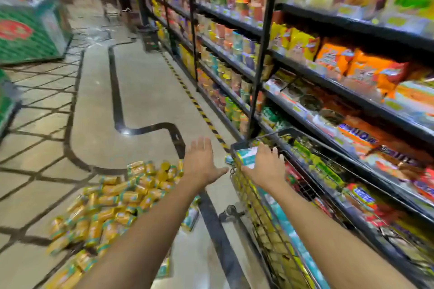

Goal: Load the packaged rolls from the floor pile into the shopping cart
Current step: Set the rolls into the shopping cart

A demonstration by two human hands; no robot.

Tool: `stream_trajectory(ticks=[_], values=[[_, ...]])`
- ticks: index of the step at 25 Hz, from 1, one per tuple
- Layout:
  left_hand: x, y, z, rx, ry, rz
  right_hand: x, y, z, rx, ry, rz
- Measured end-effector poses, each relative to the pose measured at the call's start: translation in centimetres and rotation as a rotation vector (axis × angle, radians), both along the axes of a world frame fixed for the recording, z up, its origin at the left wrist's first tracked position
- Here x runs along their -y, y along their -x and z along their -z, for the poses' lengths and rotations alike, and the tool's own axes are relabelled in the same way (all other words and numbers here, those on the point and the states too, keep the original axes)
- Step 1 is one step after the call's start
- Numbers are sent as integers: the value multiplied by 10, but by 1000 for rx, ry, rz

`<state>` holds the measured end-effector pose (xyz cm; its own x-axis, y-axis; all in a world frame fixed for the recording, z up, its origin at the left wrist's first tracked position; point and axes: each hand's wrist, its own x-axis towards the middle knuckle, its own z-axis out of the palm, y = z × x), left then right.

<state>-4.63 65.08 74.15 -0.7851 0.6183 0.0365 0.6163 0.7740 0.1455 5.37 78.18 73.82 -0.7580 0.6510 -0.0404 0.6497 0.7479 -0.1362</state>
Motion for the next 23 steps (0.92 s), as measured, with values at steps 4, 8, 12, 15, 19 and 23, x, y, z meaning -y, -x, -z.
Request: stream_trajectory(ticks=[4, 8, 12, 15, 19, 23], values=[[164, 38, 17, 34, 0, -327, 113, 66, 5, -20, -19, -312], [310, 45, 36, 70, -19, -570, 230, 115, 24, 48, -1, -512], [417, 47, 68, 142, -8, -726, 336, 150, 55, 122, -27, -658], [479, 54, 92, 232, -7, -815, 408, 172, 81, 213, -17, -787], [523, 68, 129, 316, 8, -882, 466, 198, 122, 346, -8, -887], [541, 82, 192, 448, 14, -948, 488, 237, 191, 497, -22, -986]])
